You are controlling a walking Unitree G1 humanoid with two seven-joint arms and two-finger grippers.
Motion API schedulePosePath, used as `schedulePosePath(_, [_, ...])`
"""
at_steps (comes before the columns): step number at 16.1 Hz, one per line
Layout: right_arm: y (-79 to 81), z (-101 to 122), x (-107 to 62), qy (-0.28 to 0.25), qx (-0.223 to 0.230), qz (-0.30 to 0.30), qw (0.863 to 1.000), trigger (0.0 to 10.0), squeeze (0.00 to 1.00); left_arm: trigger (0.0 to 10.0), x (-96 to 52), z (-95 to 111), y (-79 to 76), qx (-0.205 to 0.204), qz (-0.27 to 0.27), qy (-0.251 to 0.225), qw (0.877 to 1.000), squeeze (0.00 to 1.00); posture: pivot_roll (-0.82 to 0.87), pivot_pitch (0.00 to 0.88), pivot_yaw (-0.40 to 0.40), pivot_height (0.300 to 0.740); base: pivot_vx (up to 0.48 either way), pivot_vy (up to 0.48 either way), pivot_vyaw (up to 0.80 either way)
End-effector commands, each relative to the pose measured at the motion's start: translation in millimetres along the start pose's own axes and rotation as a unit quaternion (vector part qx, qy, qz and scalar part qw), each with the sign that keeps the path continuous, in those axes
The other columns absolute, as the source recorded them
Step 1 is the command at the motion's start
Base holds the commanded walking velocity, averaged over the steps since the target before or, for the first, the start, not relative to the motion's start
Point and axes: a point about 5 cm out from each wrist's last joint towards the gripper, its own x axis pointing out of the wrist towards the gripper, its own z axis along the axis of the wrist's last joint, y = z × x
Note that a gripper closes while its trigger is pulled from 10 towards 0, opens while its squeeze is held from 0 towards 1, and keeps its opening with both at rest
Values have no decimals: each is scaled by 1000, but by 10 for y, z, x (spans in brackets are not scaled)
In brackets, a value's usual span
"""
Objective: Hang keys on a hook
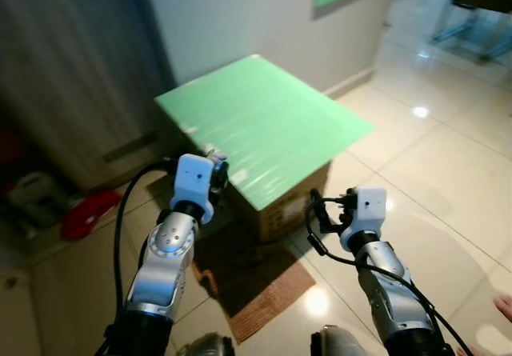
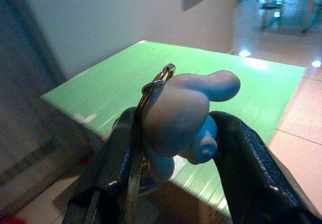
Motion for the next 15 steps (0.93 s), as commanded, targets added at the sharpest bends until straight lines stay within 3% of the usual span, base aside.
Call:
schedulePosePath(1, [17,-9,-6,3,2,4,1000,10000,0,0,18,33,24,4,5,-6,1000,0,-141,80,109,701,472,0,0])
schedulePosePath(7, [6,-25,-18,7,-2,4,1000,10000,0,0,24,-2,4,1,6,7,1000,0,-142,77,110,701,472,0,0])
schedulePosePath(15, [-16,-17,-11,12,-11,16,1000,10000,0,0,-19,-52,-52,-15,6,15,1000,0,-136,77,93,701,0,0,646])
